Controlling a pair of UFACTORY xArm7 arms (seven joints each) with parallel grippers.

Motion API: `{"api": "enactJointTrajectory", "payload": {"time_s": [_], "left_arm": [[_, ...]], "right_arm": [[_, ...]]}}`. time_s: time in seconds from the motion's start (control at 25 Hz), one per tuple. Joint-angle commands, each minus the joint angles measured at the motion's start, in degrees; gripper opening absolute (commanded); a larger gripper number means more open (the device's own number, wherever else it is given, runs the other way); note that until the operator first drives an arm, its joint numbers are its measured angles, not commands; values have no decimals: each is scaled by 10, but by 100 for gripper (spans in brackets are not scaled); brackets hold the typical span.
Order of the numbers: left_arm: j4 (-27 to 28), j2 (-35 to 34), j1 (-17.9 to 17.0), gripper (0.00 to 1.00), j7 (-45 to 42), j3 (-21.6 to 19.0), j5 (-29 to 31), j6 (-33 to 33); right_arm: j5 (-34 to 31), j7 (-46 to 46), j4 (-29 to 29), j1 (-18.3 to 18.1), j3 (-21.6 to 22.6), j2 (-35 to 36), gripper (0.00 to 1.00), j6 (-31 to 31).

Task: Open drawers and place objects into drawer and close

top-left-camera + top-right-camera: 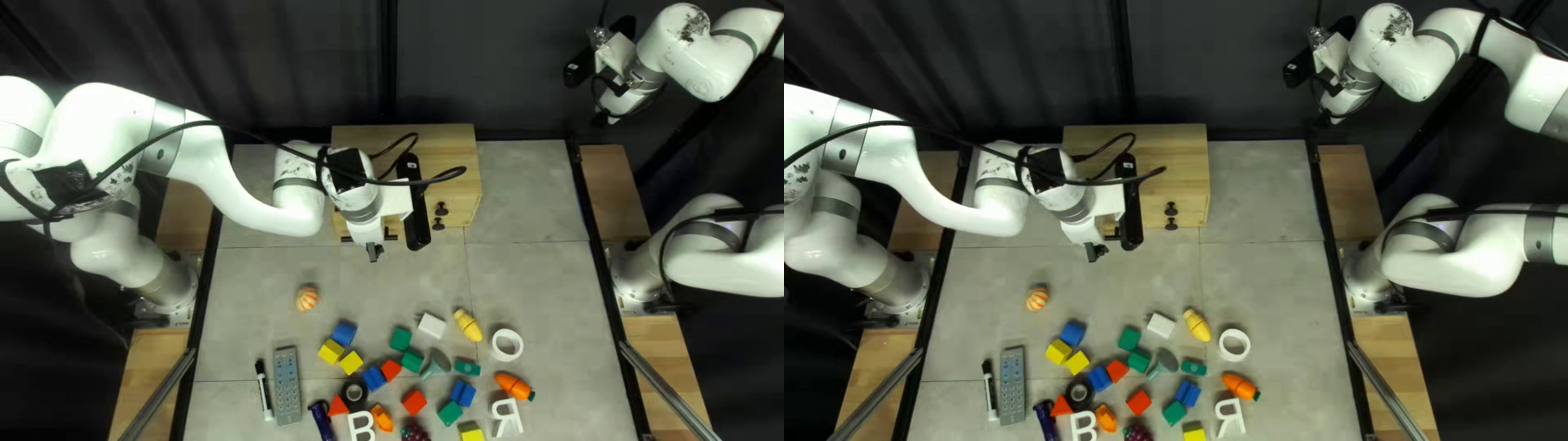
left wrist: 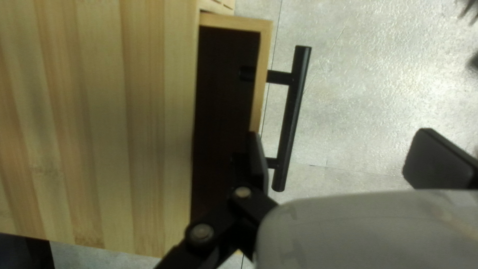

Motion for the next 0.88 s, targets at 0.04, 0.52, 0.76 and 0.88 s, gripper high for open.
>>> {"api": "enactJointTrajectory", "payload": {"time_s": [0.04, 0.52, 0.76, 0.88], "left_arm": [[0, 7, 1, 100, -8, 1, 4, -3], [9, 22, 2, 100, -47, 3, 26, 5], [21, 31, 0, 100, -60, 3, 39, 15], [25, 40, 0, 100, -60, 4, 39, 17]], "right_arm": [[0, 0, 0, 0, 0, 0, 100, 0], [0, 0, 0, 0, 0, 0, 100, 0], [0, 0, 0, 0, 0, 0, 100, 0], [0, 0, 0, 0, 0, 0, 100, 0]]}}
